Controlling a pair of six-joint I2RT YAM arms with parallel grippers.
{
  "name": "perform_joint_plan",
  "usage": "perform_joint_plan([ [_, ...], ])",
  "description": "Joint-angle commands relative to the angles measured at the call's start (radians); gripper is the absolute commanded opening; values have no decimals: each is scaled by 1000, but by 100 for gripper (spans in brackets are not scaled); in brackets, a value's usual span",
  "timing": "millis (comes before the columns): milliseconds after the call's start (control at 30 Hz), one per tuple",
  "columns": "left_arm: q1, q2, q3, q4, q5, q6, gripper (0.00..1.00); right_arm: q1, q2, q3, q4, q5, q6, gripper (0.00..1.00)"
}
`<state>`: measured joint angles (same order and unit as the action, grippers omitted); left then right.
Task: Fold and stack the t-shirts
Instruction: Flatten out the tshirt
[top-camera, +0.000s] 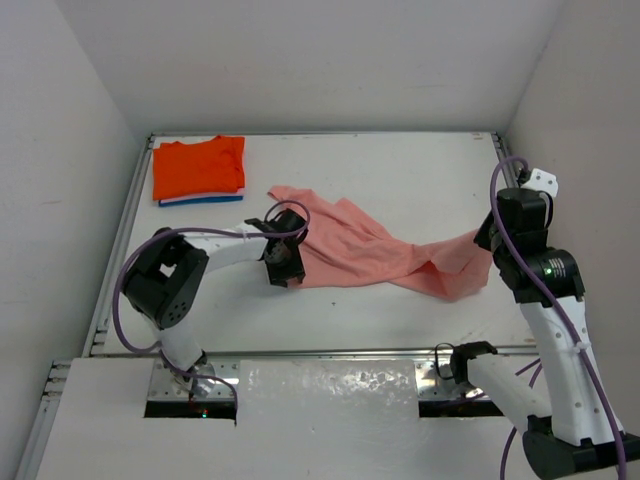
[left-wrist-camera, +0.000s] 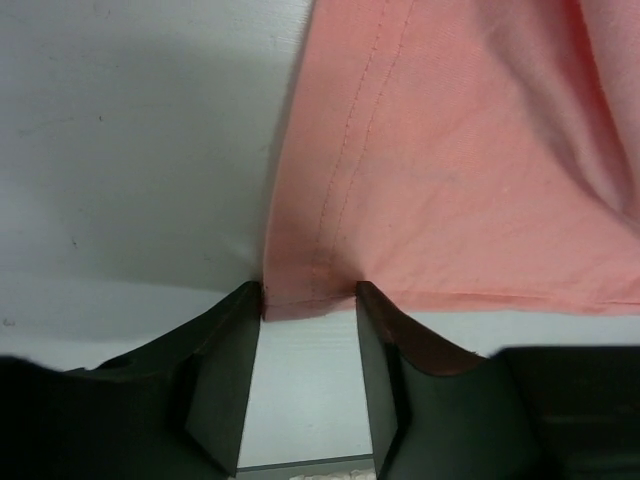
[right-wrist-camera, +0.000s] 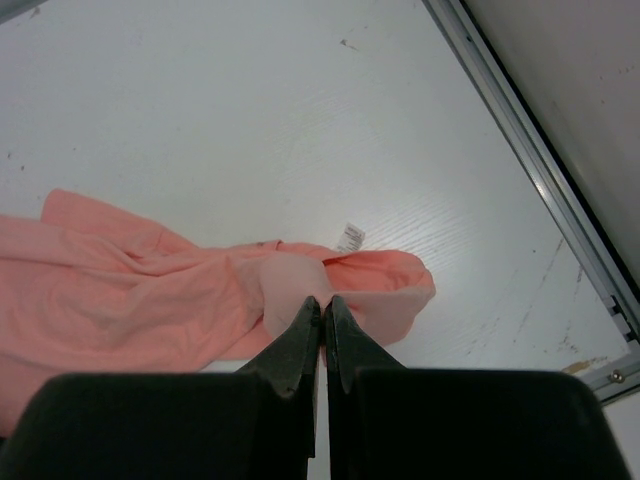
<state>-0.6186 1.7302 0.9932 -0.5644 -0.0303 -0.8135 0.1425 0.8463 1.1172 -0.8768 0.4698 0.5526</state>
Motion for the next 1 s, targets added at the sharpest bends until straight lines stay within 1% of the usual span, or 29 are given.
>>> perform_joint_plan([
  [0,-10,17,4,0,-3,-23,38,0,-1,13,25,20,-7,0],
  [33,-13,23,8,1,0,-23,25,0,-1,12,25,18,-5,0],
  [100,-15,8,5,3,-5,-24,7,0,-1,16,27,20,-3,0],
  [133,-16,-3,8,0,-8,-24,0,0,-1,18,30,23,-3,0],
  [267,-7,-107,102,-64,-100,14,0,0,13,45,27,33,-23,0],
  [300,6,-163,183,-119,-123,17,0,0,25,76,27,41,-32,0],
  [367,28,-222,281,-181,-180,20,0,0,43,122,24,68,-58,0],
  [400,54,-275,386,-230,-193,20,0,0,68,182,21,76,-68,0],
  [467,74,-323,488,-285,-239,5,0,0,91,277,12,104,-80,0],
  [500,89,-365,574,-295,-249,-4,0,0,109,306,3,110,-80,0],
  [567,102,-399,649,-322,-255,-16,0,0,122,399,-7,110,-86,0],
  [600,106,-429,712,-331,-257,-35,0,0,129,429,-19,110,-86,0],
  [667,108,-461,760,-347,-250,-50,0,0,128,513,-36,115,-88,0],
  [800,106,-575,872,-376,-261,-88,0,0,94,622,-60,158,-109,0],
  [867,108,-638,930,-388,-298,-104,0,0,65,677,-60,181,-131,0],
  [933,106,-662,988,-413,-339,-118,0,0,44,717,-67,214,-141,0],
  [967,106,-669,1060,-455,-352,-125,0,0,36,749,-67,220,-148,0],
])
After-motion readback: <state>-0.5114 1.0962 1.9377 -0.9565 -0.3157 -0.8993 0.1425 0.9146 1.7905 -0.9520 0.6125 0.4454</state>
